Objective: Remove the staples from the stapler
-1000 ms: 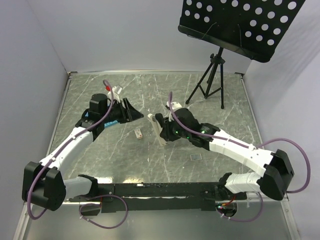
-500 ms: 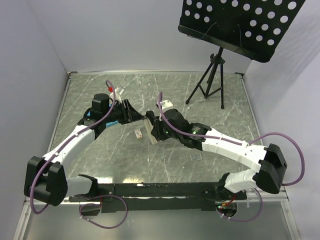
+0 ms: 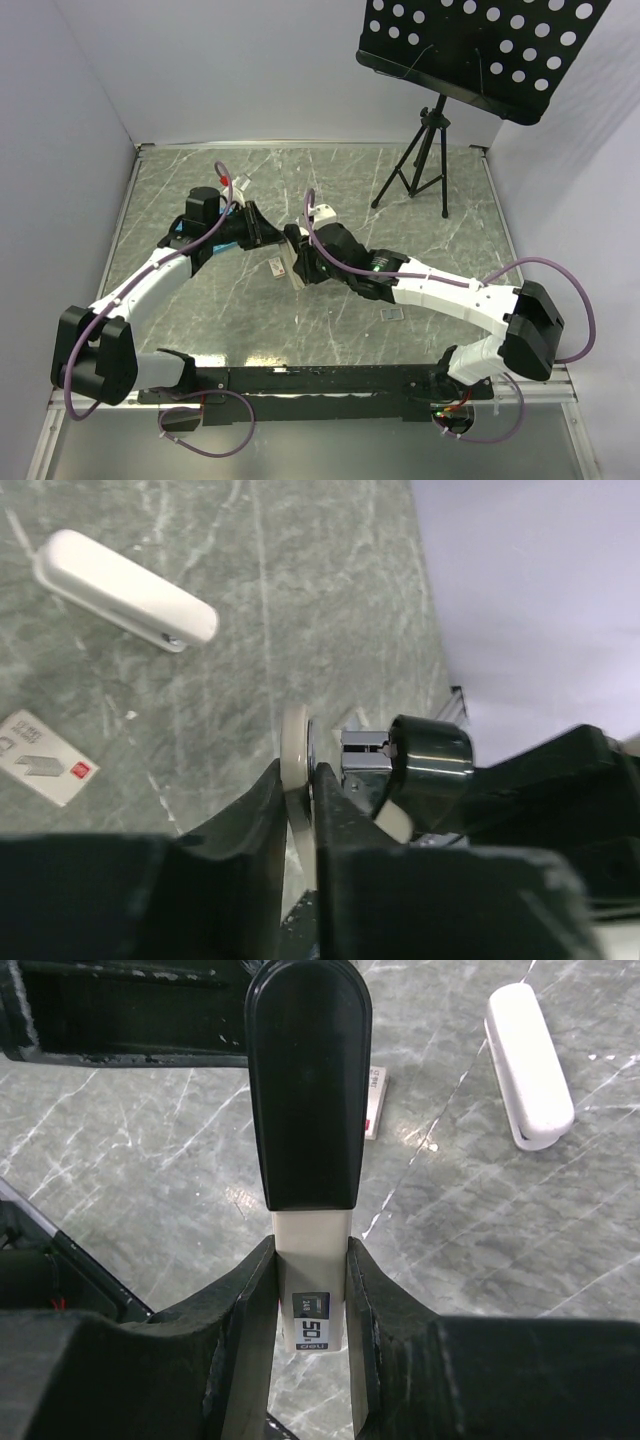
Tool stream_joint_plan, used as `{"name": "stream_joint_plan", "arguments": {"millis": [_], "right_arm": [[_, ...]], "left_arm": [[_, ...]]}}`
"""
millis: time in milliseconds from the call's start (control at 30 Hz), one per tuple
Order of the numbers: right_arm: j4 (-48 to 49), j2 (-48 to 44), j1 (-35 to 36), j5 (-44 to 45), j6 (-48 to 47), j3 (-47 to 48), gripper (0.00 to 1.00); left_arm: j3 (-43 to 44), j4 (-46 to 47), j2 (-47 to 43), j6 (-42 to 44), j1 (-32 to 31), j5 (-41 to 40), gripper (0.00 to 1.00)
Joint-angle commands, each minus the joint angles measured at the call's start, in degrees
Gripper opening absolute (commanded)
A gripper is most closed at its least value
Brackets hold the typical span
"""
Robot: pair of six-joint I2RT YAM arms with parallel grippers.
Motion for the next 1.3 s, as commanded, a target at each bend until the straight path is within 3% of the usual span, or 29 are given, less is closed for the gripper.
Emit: {"name": "stream_joint_plan", "arguments": {"millis": [0,100,133,200,233,367,600,700,867,1067,1200,1267], "right_arm": [[5.53,-0.34,0.63,0.11,0.97,3.56,0.0],[2.02,0.54,0.63,0.72,0.09,5.32,0.23],[0.96,0.63,0.63,1.42,-0.26,6.54,0.38],[-1.15,0.54,0.45,3.08,-1.31,7.6,0.52],[-3.07,0.54,0.45,3.79,-1.84,8.91,0.66],[-7.31,1.42,-0.69,5.91,-3.69,13.05,0.8],[-11.53,6.08,-4.29,1.0,-6.94,19.38,0.79],[-11.79,7.4,-5.87,-1.73,-7.73,20.7,0.75],[-11.01,9.15,-7.81,-5.51,-7.82,20.7,0.58],[-9.16,10.47,-8.34,-9.03,-8.26,20.61,0.57],[-8.81,10.48,-8.34,-9.38,-7.91,19.65,0.37],[-8.19,9.6,-8.43,-9.3,-7.82,18.86,0.32]], "left_arm": [[0.97,4.04,-0.41,0.68,-0.06,5.29,0.04],[0.79,4.58,-0.33,1.21,-0.06,7.31,0.01],[0.71,4.59,-0.41,1.38,-0.06,7.49,0.01],[0.53,4.33,-0.76,1.47,-0.06,7.14,0.01],[0.53,4.24,-0.77,1.65,-0.06,7.05,0.01],[0.35,4.5,-1.12,1.74,-0.06,7.13,0.01],[-0.35,5.82,-1.64,1.74,-0.06,8.01,0.01],[-0.7,6.61,-1.73,1.47,-0.06,8.63,0.01],[-0.79,6.79,-1.82,1.65,-0.06,8.89,0.01],[-0.88,6.79,-2.17,2.0,-0.06,8.37,0.01],[-0.88,6.43,-2.17,2.26,-0.06,7.75,0.01],[-0.7,5.65,-2.0,2.44,-0.06,7.31,0.01]]}}
